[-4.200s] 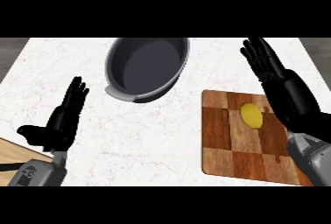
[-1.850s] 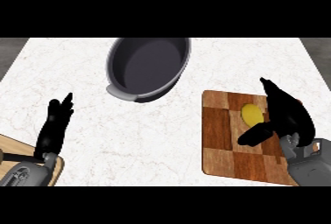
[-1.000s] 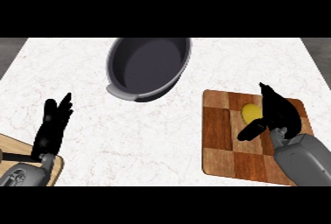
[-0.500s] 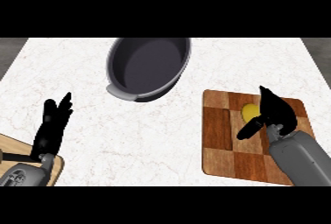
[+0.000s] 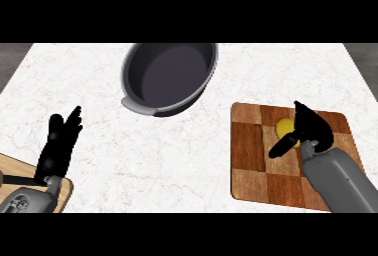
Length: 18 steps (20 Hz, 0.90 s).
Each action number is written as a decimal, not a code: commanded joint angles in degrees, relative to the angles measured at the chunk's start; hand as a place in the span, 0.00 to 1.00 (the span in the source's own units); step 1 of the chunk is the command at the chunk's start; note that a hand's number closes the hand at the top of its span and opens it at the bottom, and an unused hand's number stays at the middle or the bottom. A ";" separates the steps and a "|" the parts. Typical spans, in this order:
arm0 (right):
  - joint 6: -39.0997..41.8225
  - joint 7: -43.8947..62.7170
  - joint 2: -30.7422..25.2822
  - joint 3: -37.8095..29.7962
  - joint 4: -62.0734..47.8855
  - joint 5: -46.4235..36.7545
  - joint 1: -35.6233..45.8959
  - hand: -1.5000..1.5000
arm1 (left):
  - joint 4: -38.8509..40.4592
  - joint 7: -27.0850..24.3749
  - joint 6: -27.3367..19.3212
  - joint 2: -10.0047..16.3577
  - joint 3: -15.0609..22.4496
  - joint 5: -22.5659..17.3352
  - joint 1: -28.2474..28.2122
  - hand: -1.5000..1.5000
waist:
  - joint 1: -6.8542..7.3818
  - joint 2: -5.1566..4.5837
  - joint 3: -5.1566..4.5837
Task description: Pick the lemon from the cutting board and place it in the pot
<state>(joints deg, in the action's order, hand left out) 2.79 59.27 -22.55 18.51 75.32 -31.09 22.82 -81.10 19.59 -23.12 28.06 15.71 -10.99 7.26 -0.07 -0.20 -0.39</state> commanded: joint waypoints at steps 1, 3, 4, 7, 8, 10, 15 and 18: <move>0.14 0.91 1.03 -1.80 -2.33 -0.94 0.68 0.00 | -2.57 1.82 1.31 5.84 -3.31 1.82 -1.97 0.50 | 0.65 0.25 0.42; -2.12 -1.76 1.81 -1.38 -3.05 -1.93 -2.74 0.00 | 2.23 -2.83 3.27 4.67 -4.43 0.87 -2.83 0.50 | 0.34 0.17 0.38; -1.09 -1.00 2.87 -1.16 -4.87 -2.20 -0.87 0.00 | 3.23 -2.89 3.48 4.86 -4.74 1.46 -0.93 0.50 | 0.42 0.11 0.38; -3.11 -1.07 4.98 -1.63 -6.06 -3.40 -1.08 0.00 | 1.84 -0.92 3.31 4.48 -4.56 2.00 -1.18 0.50 | 0.44 0.15 0.40; 0.68 -1.06 2.51 -3.21 -3.81 -1.94 0.27 0.00 | 3.01 -0.46 3.14 4.18 -4.87 2.58 0.32 0.50 | 0.16 0.19 0.38; 3.00 -4.83 1.52 -4.33 -5.18 -0.09 0.49 1.00 | 5.47 -0.76 1.04 1.21 -3.68 4.53 2.00 0.50 | -0.07 0.13 0.38; -3.08 -10.19 1.16 -1.89 -9.83 -7.84 1.04 1.00 | 1.83 -1.68 2.25 2.08 -3.94 4.26 -2.16 0.50 | 0.64 0.12 0.40; -4.60 -11.62 -0.18 -0.80 -9.19 -10.62 -0.83 1.00 | -0.58 0.63 4.52 5.46 -6.43 2.58 -1.95 0.50 | 0.68 0.24 0.42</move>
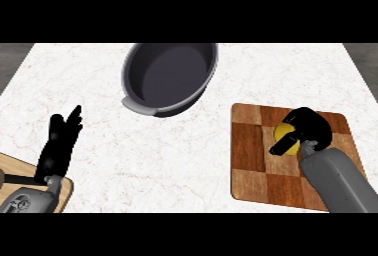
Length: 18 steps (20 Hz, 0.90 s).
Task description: Pick the lemon from the cutting board and place it in the pot
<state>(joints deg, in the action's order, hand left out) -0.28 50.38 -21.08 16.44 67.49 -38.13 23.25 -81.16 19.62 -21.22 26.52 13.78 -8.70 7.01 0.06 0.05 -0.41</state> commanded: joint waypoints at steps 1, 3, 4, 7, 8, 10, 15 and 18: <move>-0.17 -0.04 -0.80 1.39 -1.10 -4.36 1.79 1.00 | -1.01 0.64 2.21 6.44 -4.04 0.66 -2.27 0.50 | 0.74 0.00 0.43; -1.74 -3.20 -1.78 0.26 -2.32 -4.82 1.44 1.00 | -2.38 4.53 1.89 6.35 -4.58 0.34 0.33 0.50 | 0.56 -0.05 0.46; -3.72 -0.85 -1.02 2.49 2.25 -7.31 -2.02 1.00 | 1.19 -0.98 1.27 4.35 -3.07 2.24 -1.99 0.50 | -0.02 0.04 0.40; -1.48 -0.99 -0.72 2.60 1.47 -8.25 1.36 1.00 | -0.26 0.30 2.20 5.55 -4.72 1.26 -2.02 0.50 | 0.47 0.00 0.42; 2.35 -1.63 -1.59 2.51 5.26 -6.40 1.27 1.00 | 4.62 -0.69 2.26 3.26 -3.98 2.15 0.78 0.50 | -0.26 -0.02 0.39; 1.64 -6.86 -1.53 4.50 5.82 -6.21 -0.73 1.00 | -0.35 0.83 1.02 4.64 -4.40 2.03 -1.64 0.50 | 0.22 0.10 0.43; 6.34 -8.61 -6.69 5.36 13.05 -7.96 -1.31 1.00 | 0.20 1.31 2.65 5.28 -5.22 1.82 -0.16 0.50 | -0.43 0.25 0.39; 0.86 -7.47 -6.86 3.96 14.73 -12.13 -0.64 1.00 | -1.03 1.90 2.42 5.00 -4.58 2.23 -1.67 0.50 | -0.05 0.16 0.42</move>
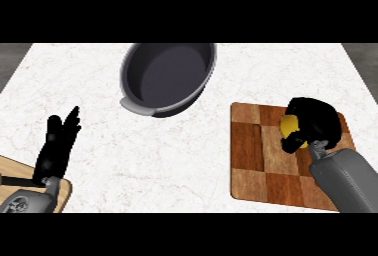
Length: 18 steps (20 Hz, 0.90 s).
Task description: Pick the lemon from the cutting board and place it in the pot
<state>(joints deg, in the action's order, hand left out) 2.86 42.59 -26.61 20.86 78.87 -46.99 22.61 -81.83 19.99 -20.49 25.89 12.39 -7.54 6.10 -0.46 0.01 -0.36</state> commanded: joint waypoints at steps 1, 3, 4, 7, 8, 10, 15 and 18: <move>-1.92 1.09 -2.36 -0.50 8.38 -3.13 -0.88 1.00 | -3.00 2.81 0.94 6.56 -3.37 0.92 -2.25 0.50 | 0.34 0.55 0.38; -4.20 1.64 -1.10 -2.64 11.78 -2.92 1.99 1.00 | 1.69 -0.72 -0.08 3.41 -2.01 2.05 -1.79 0.50 | -0.02 0.33 0.33; -7.52 0.87 -1.03 -1.15 15.80 -4.84 -0.93 1.00 | 1.26 0.27 0.63 5.09 -3.36 1.24 -1.36 0.50 | -0.54 0.56 0.35; -6.82 0.37 -1.96 -3.46 21.51 -4.67 5.13 1.00 | 0.34 0.82 1.86 5.96 -4.05 0.13 -0.47 0.50 | 0.01 0.59 0.33; -7.42 0.48 -0.58 -5.50 22.03 -2.80 8.12 1.00 | -1.58 1.05 0.33 4.80 -2.40 1.09 -2.53 0.50 | 1.00 0.64 0.38; -10.44 -2.01 -0.48 -5.57 25.31 -3.55 7.58 1.00 | 2.96 -1.20 0.05 4.18 -2.86 2.25 -0.65 0.50 | -0.01 0.20 0.34; -4.63 3.73 2.18 -3.84 29.66 -7.44 16.83 1.00 | 3.95 0.31 2.85 5.03 -4.20 0.75 1.99 0.50 | 0.58 0.06 0.28; 3.46 8.57 5.76 -4.19 26.61 -4.77 28.36 1.00 | 1.03 0.29 3.01 5.14 -3.19 1.19 0.34 0.50 | 1.65 0.13 0.23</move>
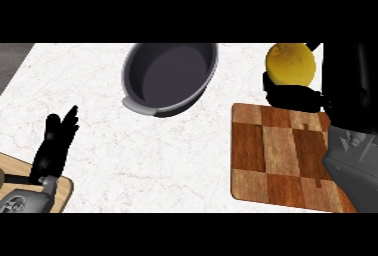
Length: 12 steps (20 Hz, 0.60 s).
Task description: Pick the lemon from the cutting board and place it in the pot
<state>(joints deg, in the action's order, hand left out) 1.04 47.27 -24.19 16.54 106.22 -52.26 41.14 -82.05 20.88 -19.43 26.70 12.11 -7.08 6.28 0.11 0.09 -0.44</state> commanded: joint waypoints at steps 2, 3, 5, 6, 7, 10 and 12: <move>7.57 3.89 5.81 0.83 -5.62 1.44 13.66 1.00 | -1.20 0.47 1.32 4.07 -2.60 0.96 -0.74 0.50 | 1.44 0.00 0.36; 8.15 5.29 7.95 2.12 -6.11 0.88 14.39 1.00 | 1.90 -0.28 0.87 2.96 -3.17 1.14 1.01 0.50 | 0.95 -0.07 0.35; 9.16 4.55 9.16 -1.16 -10.20 3.68 18.30 1.00 | 2.46 0.32 0.61 3.57 -3.20 2.08 1.52 0.50 | 0.96 -0.13 0.37; 5.86 2.45 10.32 -1.56 -14.46 3.12 17.43 1.00 | -0.57 0.77 1.65 4.40 -3.08 1.42 -0.16 0.50 | 1.44 -0.20 0.40; 8.90 5.92 12.12 -1.60 -16.02 3.15 22.41 1.00 | 0.10 2.07 0.95 4.07 -2.45 2.39 1.63 0.50 | 1.45 -0.15 0.37; 7.25 6.27 16.04 -3.35 -26.28 2.92 29.05 1.00 | 1.19 0.09 3.39 4.41 -3.40 0.78 1.65 0.50 | 2.24 -0.41 0.32; 5.39 4.40 17.27 -3.53 -31.29 2.49 28.64 1.00 | 0.16 -0.51 2.16 3.60 -2.69 1.71 -0.18 0.50 | 2.17 -0.42 0.36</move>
<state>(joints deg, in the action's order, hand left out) 7.91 51.81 -10.73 13.98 84.06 -49.48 65.26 -81.81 20.84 -18.52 25.98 12.21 -6.18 7.61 1.40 -0.37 -0.61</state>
